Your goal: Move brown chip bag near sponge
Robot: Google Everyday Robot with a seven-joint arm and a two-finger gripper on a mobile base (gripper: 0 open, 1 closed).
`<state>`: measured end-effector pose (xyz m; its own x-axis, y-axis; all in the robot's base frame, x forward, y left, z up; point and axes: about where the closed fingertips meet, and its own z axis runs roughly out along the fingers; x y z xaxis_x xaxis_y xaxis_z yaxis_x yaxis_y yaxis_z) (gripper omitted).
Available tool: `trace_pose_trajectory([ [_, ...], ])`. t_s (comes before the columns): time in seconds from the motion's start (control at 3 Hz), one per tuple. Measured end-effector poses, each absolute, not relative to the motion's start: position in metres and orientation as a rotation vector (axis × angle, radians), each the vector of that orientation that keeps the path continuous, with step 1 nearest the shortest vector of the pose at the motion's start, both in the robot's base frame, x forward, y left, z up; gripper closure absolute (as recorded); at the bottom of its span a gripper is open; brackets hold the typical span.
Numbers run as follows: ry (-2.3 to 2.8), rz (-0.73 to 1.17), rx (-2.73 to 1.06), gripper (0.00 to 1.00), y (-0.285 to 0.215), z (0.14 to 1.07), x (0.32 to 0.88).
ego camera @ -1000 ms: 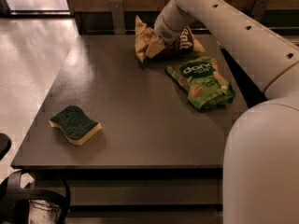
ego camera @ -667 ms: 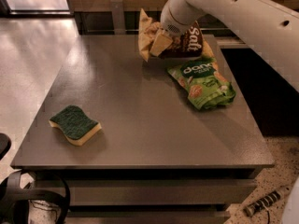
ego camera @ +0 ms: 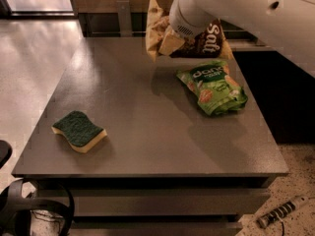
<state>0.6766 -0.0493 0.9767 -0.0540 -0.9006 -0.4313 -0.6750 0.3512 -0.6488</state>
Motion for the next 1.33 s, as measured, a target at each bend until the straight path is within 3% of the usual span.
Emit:
trace_pose_trajectory([
  [0.67, 1.750, -0.388, -1.267, 1.00, -0.045, 0.991, 0.589],
  [1.33, 1.666, -0.325, -1.193, 1.00, -0.050, 0.998, 0.567],
])
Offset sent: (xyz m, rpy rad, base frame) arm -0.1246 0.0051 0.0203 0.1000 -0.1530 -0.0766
